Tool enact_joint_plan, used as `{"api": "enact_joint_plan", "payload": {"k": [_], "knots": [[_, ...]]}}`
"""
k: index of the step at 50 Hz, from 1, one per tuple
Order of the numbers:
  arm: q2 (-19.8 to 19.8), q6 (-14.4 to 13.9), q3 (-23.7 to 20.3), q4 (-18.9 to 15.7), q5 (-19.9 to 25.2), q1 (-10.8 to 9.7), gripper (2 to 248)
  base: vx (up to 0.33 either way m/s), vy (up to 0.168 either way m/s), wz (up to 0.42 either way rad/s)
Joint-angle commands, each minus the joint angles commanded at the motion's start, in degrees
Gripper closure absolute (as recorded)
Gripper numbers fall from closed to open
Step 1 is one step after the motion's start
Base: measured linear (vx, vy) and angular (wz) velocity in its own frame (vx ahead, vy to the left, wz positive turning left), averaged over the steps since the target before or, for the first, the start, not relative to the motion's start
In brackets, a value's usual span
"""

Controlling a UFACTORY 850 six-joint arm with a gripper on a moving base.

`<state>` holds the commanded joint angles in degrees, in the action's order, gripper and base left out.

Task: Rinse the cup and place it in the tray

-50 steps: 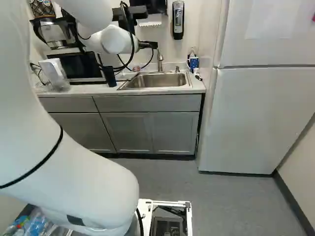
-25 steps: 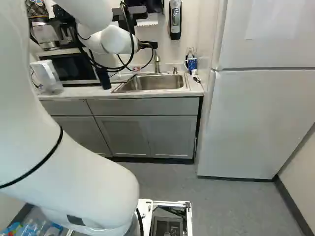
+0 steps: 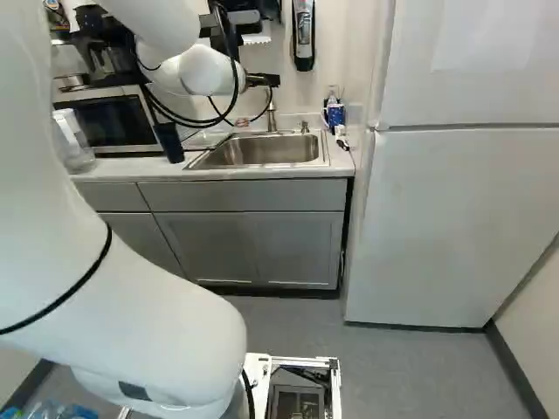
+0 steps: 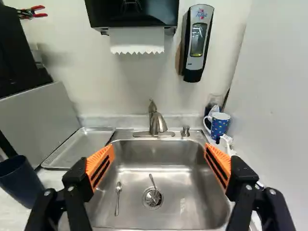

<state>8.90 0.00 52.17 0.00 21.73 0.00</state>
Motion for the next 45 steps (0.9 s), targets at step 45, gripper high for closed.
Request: {"api": "enact_joint_plan", "payload": {"k": [45], "knots": [[0.0,0.0,0.0,0.0,0.0,0.0,3,0.084,-0.035,0.09]]}}
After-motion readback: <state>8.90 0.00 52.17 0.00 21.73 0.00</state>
